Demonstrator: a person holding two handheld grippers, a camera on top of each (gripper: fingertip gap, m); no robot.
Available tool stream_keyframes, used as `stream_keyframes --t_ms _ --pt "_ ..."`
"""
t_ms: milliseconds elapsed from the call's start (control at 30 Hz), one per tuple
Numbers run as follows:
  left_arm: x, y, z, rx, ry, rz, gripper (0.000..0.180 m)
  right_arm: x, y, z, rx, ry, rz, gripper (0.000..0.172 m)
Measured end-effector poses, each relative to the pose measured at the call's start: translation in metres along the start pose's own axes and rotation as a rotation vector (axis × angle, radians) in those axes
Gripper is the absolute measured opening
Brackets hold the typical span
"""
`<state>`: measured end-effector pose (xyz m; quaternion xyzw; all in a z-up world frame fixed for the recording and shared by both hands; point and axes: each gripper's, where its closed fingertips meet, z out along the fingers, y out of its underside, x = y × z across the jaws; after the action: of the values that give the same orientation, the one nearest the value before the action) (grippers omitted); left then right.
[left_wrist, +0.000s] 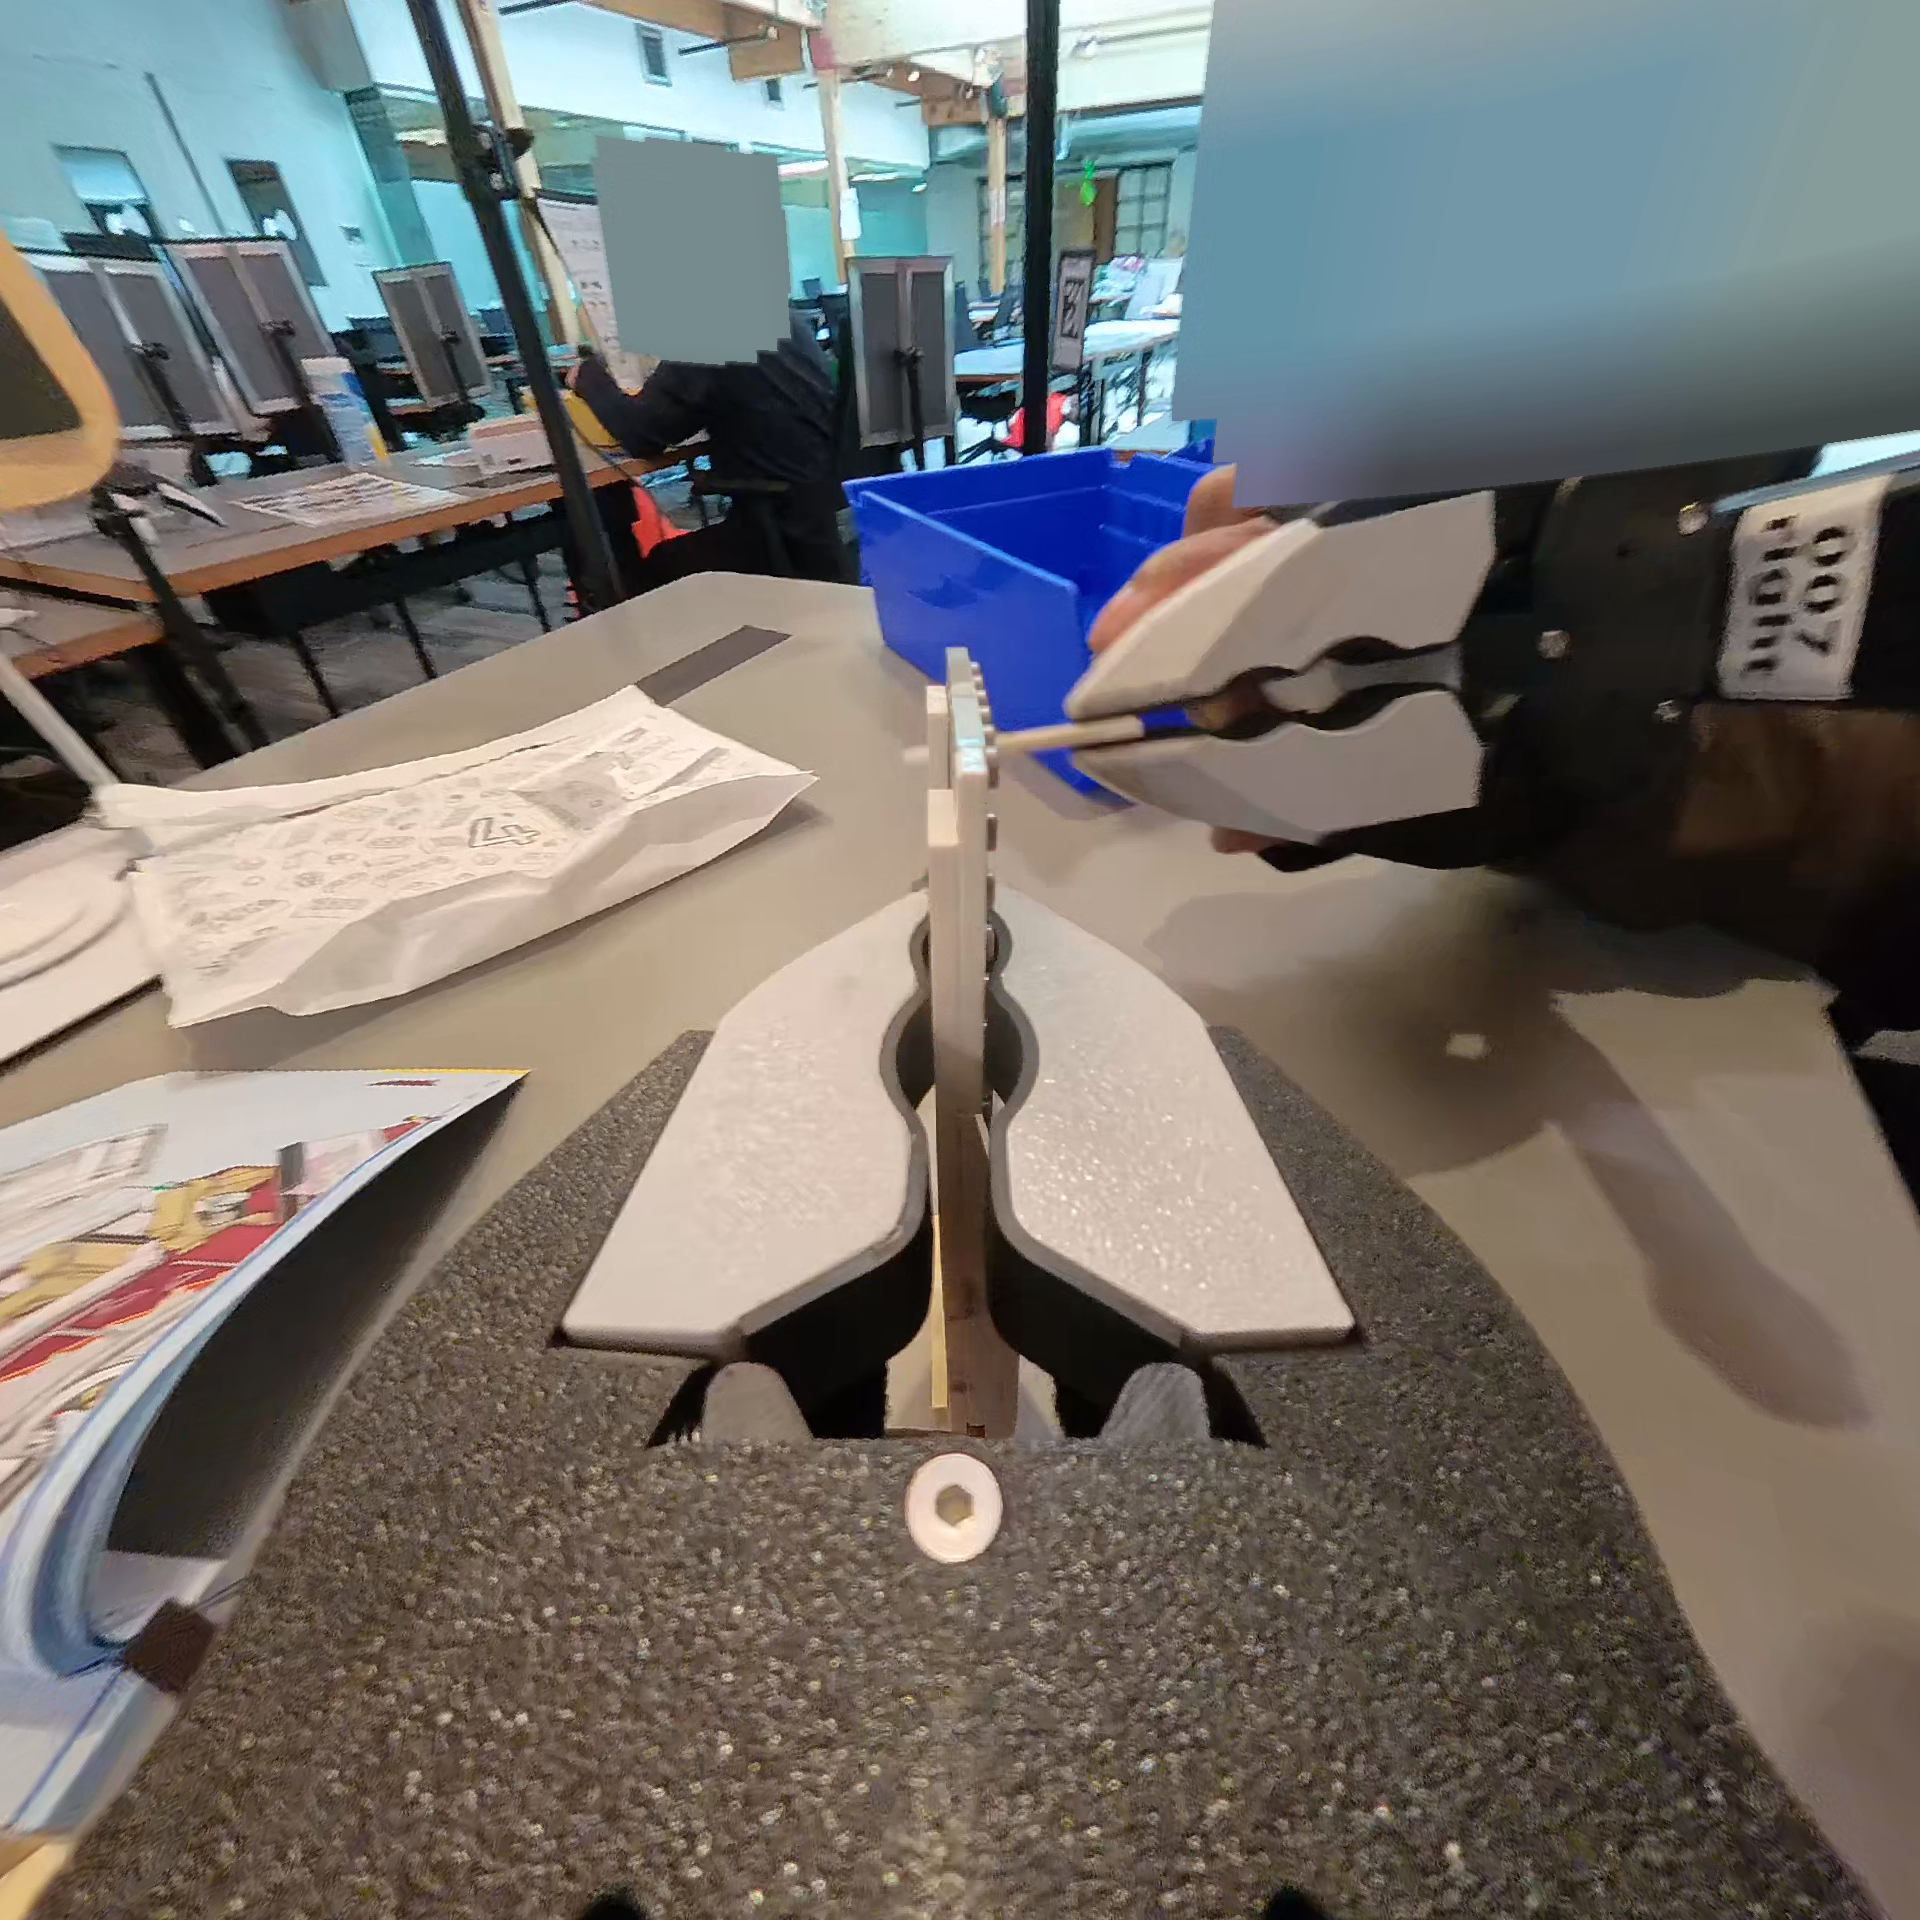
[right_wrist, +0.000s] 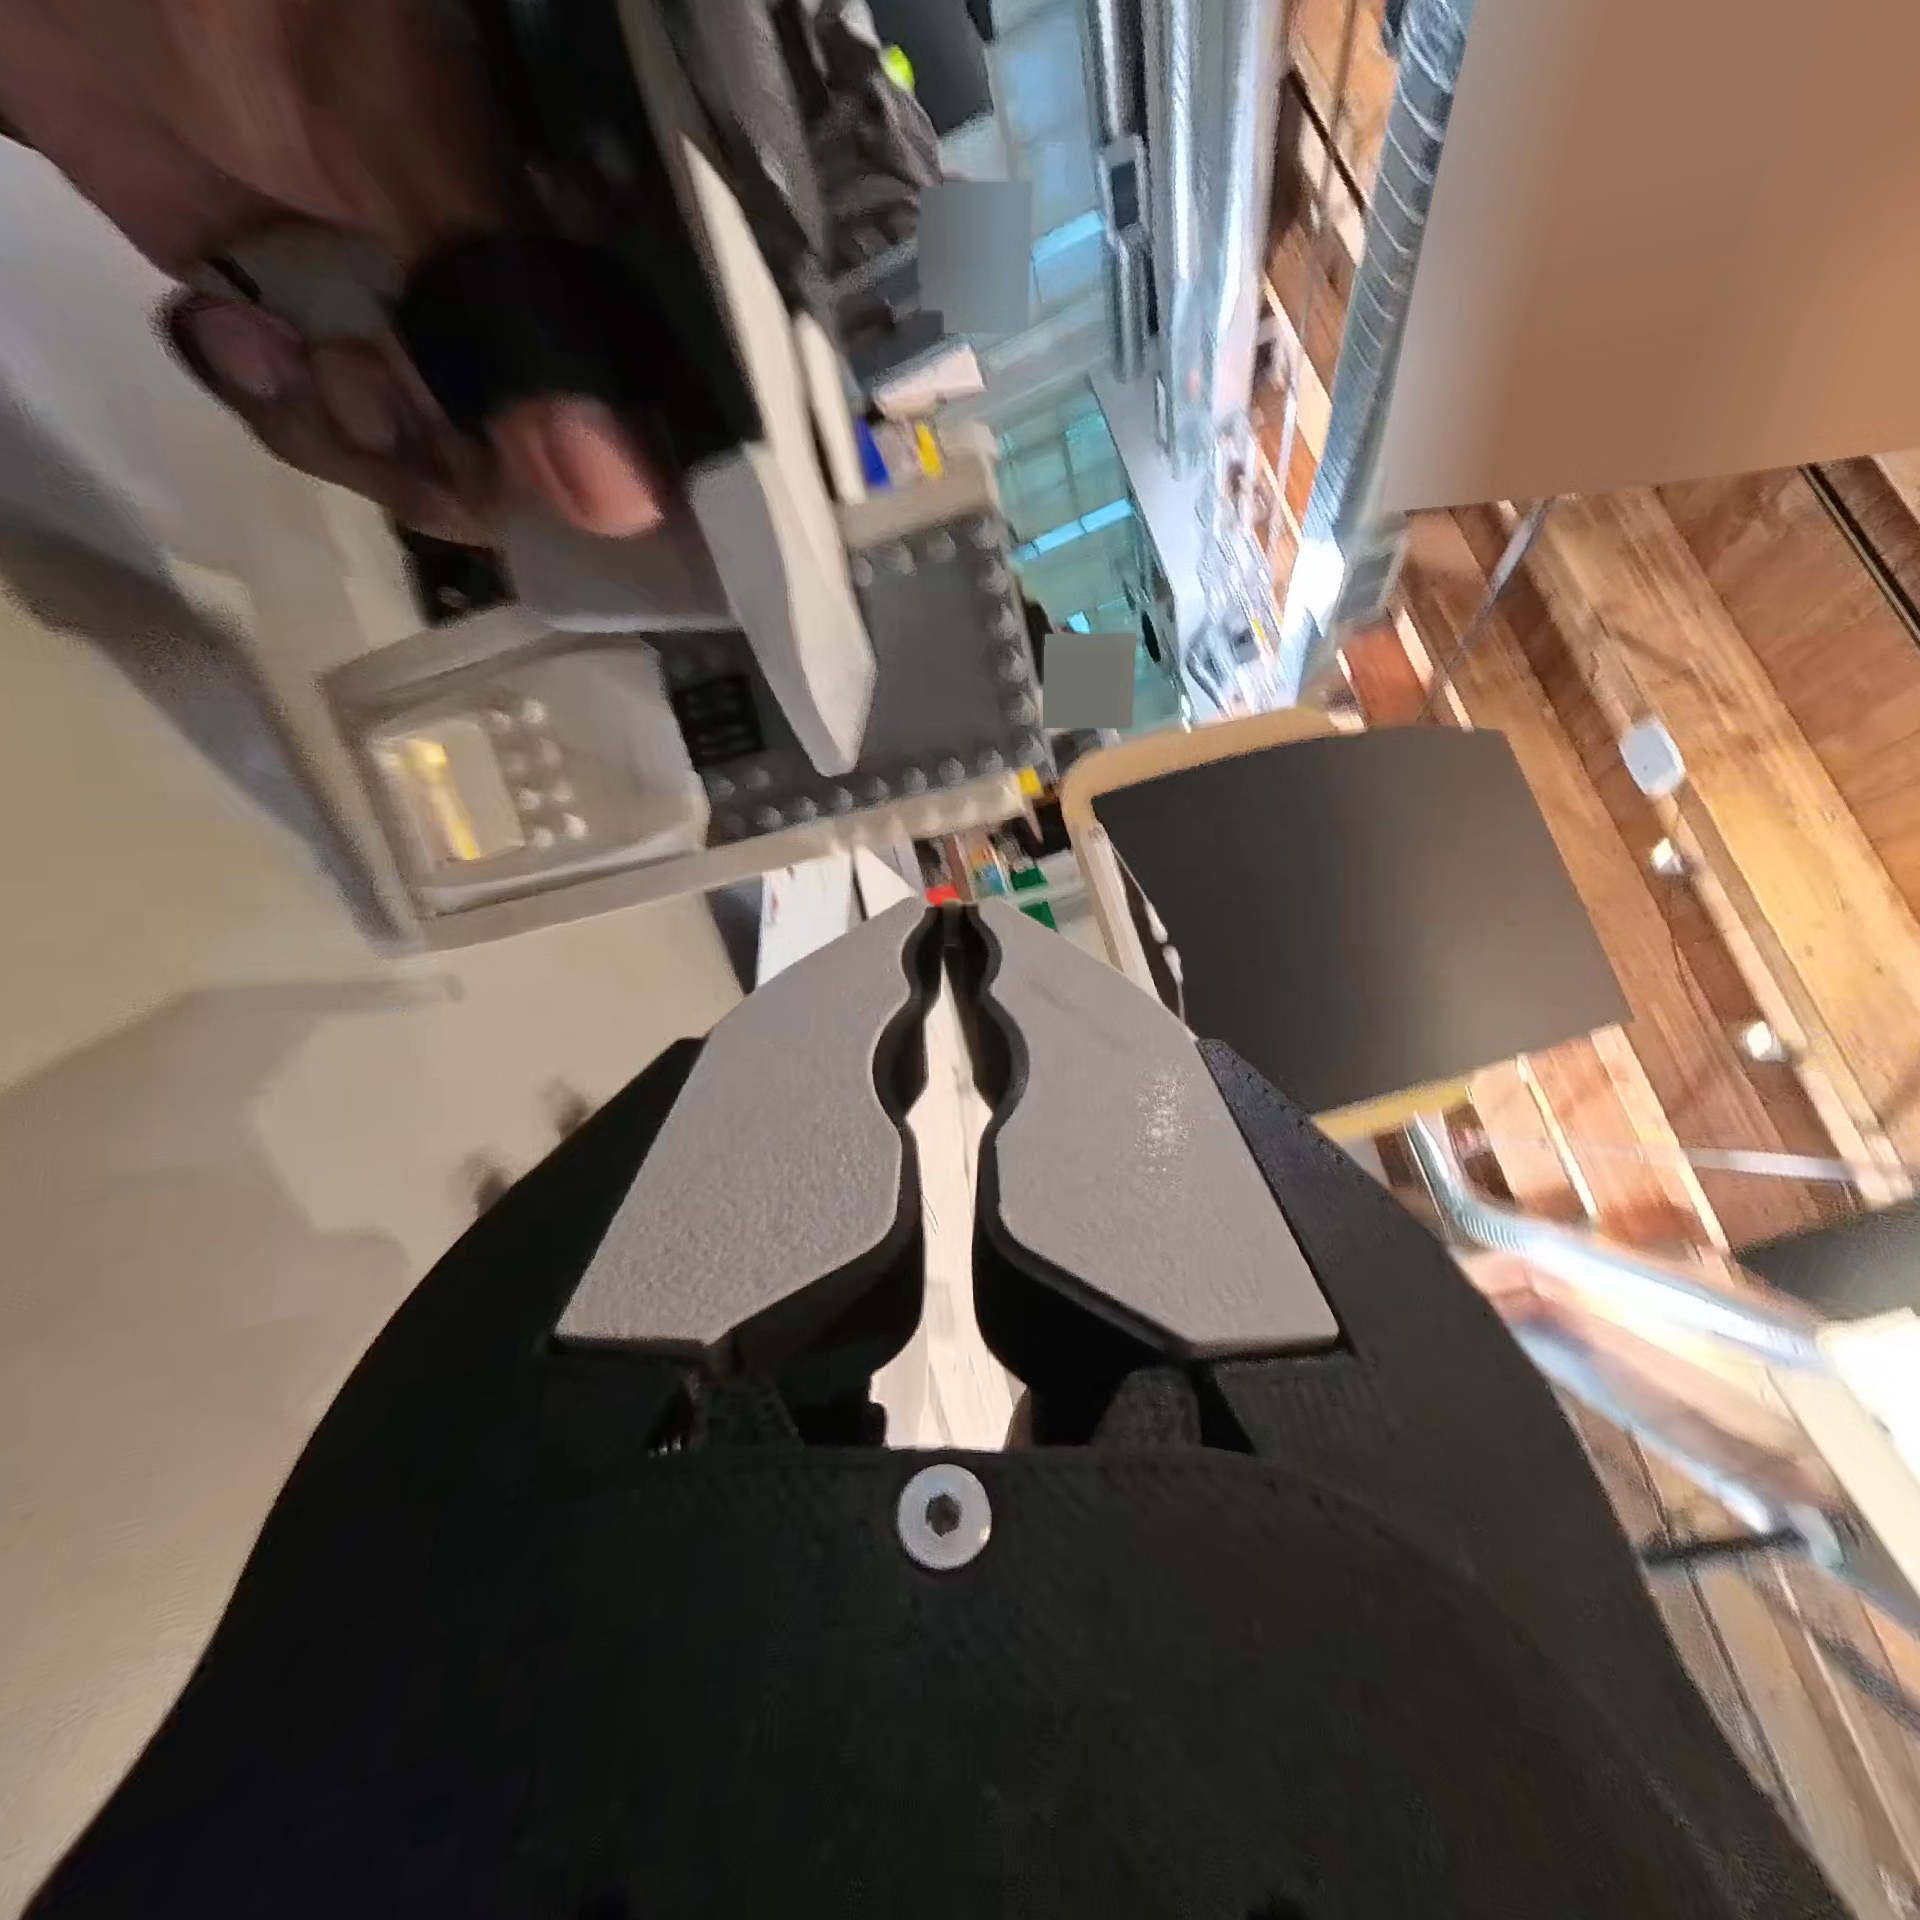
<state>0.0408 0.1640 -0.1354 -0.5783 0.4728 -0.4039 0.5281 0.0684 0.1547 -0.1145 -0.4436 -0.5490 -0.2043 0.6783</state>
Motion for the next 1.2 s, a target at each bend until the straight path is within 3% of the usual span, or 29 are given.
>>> stream_keyframes --t_ms 167,300,433,533,667,833,967,1200 --pt "0.001 0.002 0.001 0.015 0.034 -0.056 0.004 0.065 0.065 -0.010 -0.343 0.334 0.127 0.002" --pt "0.000 0.003 0.001 0.016 0.043 -0.078 0.004 0.123 0.133 -0.060 -0.609 0.586 0.243 0.003" --pt "0.001 0.004 0.002 0.015 0.056 -0.099 0.004 0.139 0.200 -0.110 -0.849 0.661 0.389 0.005" --pt "0.004 0.005 0.003 0.012 0.077 -0.128 0.004 0.135 0.215 -0.115 -0.886 0.635 0.427 0.016" --pt "0.008 0.005 0.004 0.011 0.121 -0.186 0.004 0.122 0.181 -0.081 -0.715 0.507 0.377 0.019" --pt "0.017 0.000 0.003 0.036 0.222 -0.304 0.004 0.067 0.092 -0.025 -0.326 0.186 0.256 0.015" --pt "0.025 0.001 0.004 0.039 0.315 -0.412 0.004 0.025 0.043 -0.007 -0.135 -0.022 0.374 0.012" --pt "0.031 -0.001 0.003 0.056 0.416 -0.522 0.004 -0.001 0.016 -0.004 0.035 -0.241 0.675 0.013"
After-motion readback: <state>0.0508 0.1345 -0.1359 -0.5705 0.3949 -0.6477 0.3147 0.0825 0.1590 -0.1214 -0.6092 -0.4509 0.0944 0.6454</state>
